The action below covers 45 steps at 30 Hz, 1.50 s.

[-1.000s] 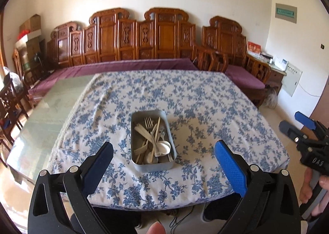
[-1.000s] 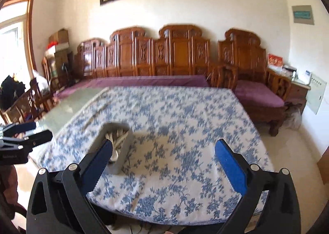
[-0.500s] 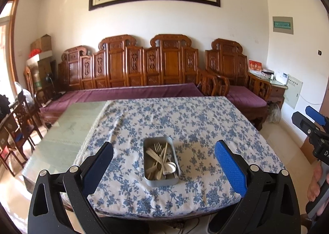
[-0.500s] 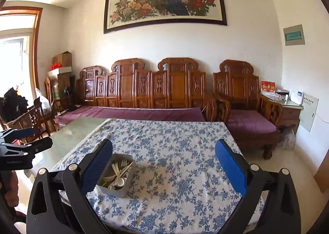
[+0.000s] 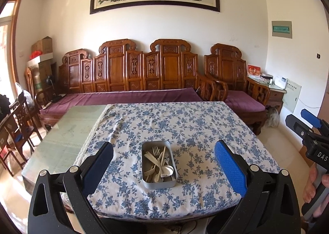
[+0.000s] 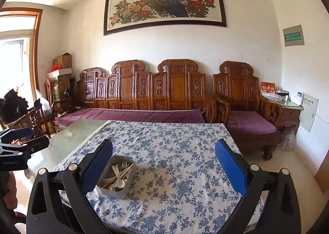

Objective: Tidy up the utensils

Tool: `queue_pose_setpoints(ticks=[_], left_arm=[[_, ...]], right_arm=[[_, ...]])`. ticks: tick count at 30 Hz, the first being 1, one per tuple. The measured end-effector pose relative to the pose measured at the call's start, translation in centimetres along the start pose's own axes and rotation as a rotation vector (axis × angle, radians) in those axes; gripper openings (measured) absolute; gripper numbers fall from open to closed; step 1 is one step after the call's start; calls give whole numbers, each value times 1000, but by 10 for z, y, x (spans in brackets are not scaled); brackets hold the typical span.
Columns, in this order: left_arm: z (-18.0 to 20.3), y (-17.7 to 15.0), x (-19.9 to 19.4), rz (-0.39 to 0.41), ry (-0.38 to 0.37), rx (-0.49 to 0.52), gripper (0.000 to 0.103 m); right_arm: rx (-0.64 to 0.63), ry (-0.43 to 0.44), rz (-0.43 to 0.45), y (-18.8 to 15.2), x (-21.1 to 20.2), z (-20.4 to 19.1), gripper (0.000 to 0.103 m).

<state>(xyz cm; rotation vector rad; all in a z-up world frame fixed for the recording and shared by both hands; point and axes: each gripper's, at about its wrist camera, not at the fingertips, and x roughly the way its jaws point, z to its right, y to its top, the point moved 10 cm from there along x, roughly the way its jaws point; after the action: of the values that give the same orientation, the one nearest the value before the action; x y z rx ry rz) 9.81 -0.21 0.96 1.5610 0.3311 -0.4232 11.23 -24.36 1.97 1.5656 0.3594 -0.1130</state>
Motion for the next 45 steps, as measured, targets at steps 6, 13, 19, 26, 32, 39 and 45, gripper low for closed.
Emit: queue_pose_setpoints(ticks=[6,13,19,26,32,39,45], left_arm=[[1,0,-1,4,-1,4,95],[2,-2,-2,2,-5,0,95],[3,-2,-3,4,-5,0,95],[4,0,-7,12,-10,1,95],[5,0,-9,16,-11,1,95],[6,3,-11,22,-13,0,95],[6,4,-11,22,-15,0,95]], right_arm=[[3,4,2,2,0,-1,100],[1,8,0,1,0,-4,100],[-2,10,1,3,0,-5,100],[0,12,2,2,-1,-6,100],[-2,13,7,3,-2,-9,100],[0,12,9,2,-2,-9,100],[0,13,8,2,-2,-9,100]])
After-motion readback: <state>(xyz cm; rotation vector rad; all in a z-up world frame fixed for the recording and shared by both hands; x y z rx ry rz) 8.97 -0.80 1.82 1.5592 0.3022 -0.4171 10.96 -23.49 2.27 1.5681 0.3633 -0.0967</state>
